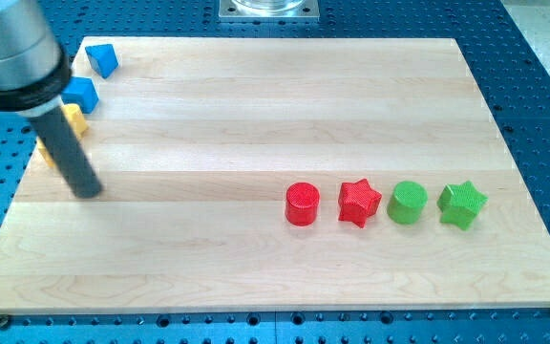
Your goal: Place your arm horizontally to the green star
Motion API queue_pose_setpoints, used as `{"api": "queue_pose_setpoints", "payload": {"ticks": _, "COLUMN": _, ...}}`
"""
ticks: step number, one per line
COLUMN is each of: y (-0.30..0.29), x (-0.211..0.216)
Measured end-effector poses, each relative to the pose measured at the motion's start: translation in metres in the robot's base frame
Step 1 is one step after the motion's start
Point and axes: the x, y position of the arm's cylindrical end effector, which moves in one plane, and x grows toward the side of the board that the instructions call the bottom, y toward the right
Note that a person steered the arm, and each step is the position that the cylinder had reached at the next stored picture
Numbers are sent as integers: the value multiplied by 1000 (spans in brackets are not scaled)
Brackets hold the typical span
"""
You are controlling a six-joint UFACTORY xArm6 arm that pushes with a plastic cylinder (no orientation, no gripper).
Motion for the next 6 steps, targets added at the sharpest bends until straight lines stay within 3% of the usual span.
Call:
{"api": "queue_pose_setpoints", "payload": {"ticks": 4, "y": 384, "x": -40}}
{"api": "queue_pose_setpoints", "payload": {"ticks": 5, "y": 483, "x": -15}}
{"api": "queue_pose_setpoints", "payload": {"ticks": 6, "y": 518, "x": 15}}
